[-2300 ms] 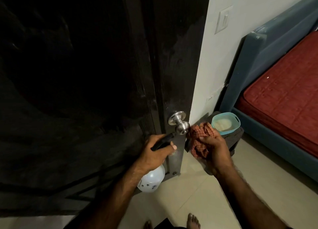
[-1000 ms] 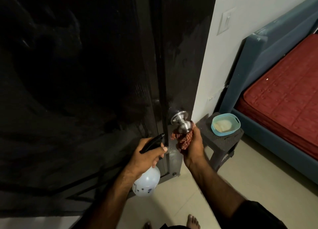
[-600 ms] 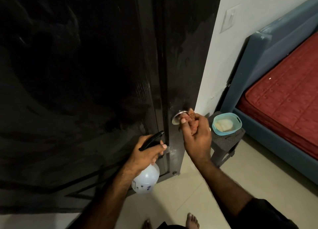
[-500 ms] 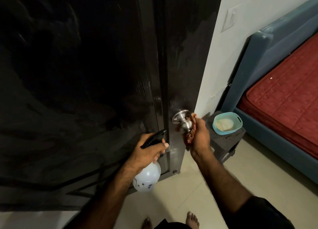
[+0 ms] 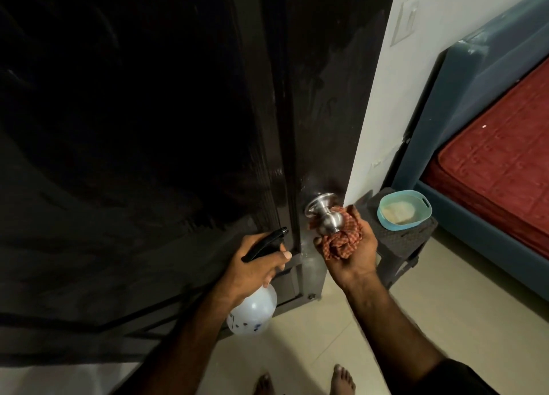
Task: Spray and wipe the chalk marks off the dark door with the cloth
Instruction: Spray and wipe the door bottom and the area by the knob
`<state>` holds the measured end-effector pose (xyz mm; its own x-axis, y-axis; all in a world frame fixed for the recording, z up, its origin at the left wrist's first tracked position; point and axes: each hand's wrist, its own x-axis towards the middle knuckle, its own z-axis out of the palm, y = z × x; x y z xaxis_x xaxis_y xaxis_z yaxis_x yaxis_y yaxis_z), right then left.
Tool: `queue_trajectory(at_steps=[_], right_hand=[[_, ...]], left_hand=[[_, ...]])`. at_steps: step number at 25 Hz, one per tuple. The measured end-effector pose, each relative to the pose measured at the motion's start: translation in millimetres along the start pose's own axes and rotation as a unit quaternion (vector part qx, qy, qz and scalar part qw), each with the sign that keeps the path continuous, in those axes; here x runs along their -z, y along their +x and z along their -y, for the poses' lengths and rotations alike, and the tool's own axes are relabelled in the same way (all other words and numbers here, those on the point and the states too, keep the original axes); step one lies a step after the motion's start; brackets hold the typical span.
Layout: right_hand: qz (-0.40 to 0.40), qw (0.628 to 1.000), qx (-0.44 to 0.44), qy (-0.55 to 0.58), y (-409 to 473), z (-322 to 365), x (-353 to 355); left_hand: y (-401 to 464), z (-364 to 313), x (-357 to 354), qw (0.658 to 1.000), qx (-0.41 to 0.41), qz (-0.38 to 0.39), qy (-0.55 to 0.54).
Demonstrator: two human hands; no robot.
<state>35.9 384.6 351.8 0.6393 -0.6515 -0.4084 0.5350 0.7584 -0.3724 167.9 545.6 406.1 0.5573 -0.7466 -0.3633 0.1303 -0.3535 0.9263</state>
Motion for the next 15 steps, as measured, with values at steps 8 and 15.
queue_trajectory(at_steps=[8, 15], right_hand=[[0.028, 0.997, -0.078, -0.005, -1.8, -9.3, 3.2], [0.029, 0.991, -0.131, -0.011, 0.1, -25.9, 4.9]], left_hand=[[3.9, 3.4, 0.6, 1.0, 0.007, 0.002, 0.003], [1.2, 14.6, 3.9, 1.0, 0.014, -0.014, -0.001]])
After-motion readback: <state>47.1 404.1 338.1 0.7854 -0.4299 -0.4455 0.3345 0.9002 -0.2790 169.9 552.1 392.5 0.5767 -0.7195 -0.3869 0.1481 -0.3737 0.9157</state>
